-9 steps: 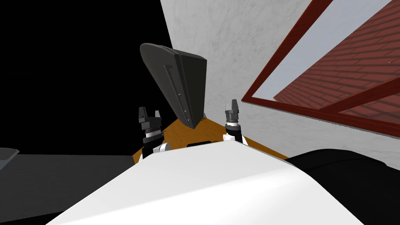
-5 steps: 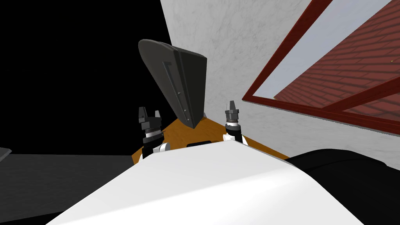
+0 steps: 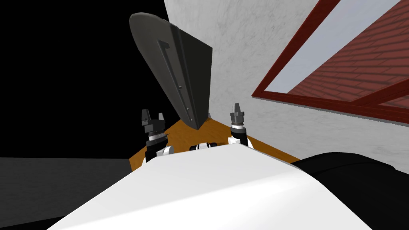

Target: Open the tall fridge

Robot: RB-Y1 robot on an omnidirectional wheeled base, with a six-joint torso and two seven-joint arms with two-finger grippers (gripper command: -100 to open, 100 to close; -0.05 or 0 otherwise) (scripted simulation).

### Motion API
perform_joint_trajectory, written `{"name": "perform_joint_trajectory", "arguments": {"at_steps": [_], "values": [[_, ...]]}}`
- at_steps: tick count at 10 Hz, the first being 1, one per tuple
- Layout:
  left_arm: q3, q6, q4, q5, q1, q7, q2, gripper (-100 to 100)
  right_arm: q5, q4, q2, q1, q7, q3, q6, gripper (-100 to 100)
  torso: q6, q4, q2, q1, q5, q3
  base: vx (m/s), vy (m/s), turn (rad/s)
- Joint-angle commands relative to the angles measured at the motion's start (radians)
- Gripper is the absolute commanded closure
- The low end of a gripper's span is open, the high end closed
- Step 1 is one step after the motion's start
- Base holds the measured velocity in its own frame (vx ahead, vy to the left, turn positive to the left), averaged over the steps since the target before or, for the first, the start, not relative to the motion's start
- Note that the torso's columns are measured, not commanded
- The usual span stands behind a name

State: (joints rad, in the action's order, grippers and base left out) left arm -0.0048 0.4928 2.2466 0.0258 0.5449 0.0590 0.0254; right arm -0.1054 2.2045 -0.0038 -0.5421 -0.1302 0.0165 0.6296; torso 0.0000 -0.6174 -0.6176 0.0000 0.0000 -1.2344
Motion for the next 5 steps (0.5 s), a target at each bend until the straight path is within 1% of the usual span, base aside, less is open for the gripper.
{"name": "perform_joint_trajectory", "arguments": {"at_steps": [1, 2, 4, 5], "values": [[0.003, -0.017, 0.001, -0.005, -0.009, 0.006, -0.040, -100, 0.000, 0.000, 0.000, 0.000, 0.000, 0.000, 0.000, 0, 0.000, -0.074, -0.074, 0.000, 0.000, -0.148, 0.019, -0.006, 0.028], [0.007, -0.035, 0.003, -0.010, -0.019, 0.012, -0.067, -100, 0.000, 0.000, 0.000, 0.000, 0.000, 0.000, 0.000, 0, 0.000, -0.107, -0.107, 0.000, 0.000, -0.217, 0.031, -0.015, 0.055], [0.017, -0.086, 0.008, -0.025, -0.045, 0.031, -0.114, -100, 0.000, -0.001, 0.000, 0.000, 0.000, 0.000, 0.000, 0, 0.000, -0.119, -0.118, -0.001, 0.000, -0.242, 0.050, -0.027, 0.070], [0.023, -0.117, 0.011, -0.035, -0.063, 0.042, -0.131, -100, 0.000, -0.001, 0.000, 0.000, 0.000, 0.000, 0.000, 0, 0.000, -0.120, -0.119, -0.001, 0.000, -0.242, 0.063, -0.042, 0.072]]}}
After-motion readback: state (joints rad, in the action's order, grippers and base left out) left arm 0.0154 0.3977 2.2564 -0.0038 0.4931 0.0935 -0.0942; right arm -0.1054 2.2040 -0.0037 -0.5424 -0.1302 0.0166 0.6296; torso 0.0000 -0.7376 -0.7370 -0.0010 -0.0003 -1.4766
